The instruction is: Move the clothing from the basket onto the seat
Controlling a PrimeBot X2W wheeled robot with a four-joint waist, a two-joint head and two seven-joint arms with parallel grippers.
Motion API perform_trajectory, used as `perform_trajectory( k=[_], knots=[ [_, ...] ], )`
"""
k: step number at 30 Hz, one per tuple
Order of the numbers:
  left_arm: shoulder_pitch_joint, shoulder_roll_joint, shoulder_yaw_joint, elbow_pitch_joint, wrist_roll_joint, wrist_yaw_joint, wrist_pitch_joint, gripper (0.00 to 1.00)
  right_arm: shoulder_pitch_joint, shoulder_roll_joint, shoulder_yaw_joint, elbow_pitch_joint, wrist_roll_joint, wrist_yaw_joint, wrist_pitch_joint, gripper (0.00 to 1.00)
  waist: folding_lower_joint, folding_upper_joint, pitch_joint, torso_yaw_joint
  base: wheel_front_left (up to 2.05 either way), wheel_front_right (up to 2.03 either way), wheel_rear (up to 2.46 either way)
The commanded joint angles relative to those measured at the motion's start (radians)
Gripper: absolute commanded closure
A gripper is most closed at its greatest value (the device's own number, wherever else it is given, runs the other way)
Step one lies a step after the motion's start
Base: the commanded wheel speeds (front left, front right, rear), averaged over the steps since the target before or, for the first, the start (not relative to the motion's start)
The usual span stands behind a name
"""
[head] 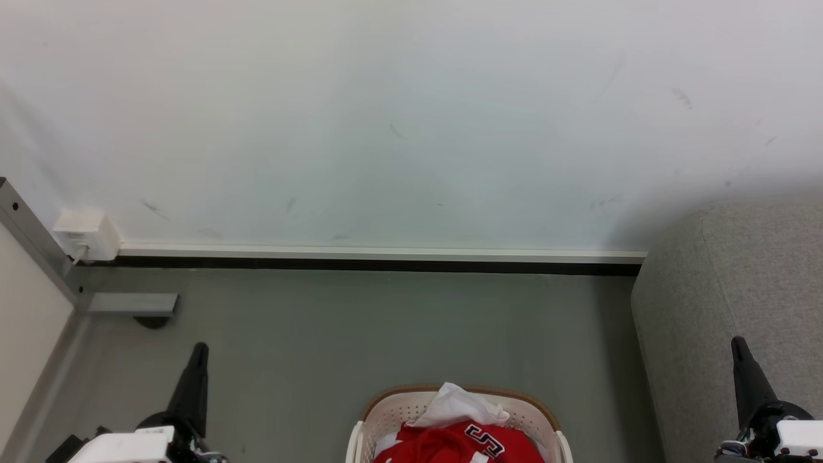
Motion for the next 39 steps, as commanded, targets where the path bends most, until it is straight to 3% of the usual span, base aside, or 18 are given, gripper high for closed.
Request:
perform_trajectory(
  k=[1,39],
  knots=[
    [-0.007,0.002,0.002,-0.003,-0.014,-0.006,0.003,1.0,0.013,-0.001,-0.002,-0.003,-0.004,-0.002,0.002,1.0,0.0,-0.0001,0.0,0.0,0.0,0.0,0.0],
    [-0.007,0.002,0.002,-0.003,-0.014,-0.006,0.003,1.0,0.013,-0.001,-0.002,-0.003,-0.004,-0.002,0.001,1.0,0.0,-0.0001,0.0,0.0,0.0,0.0,0.0]
  ],
)
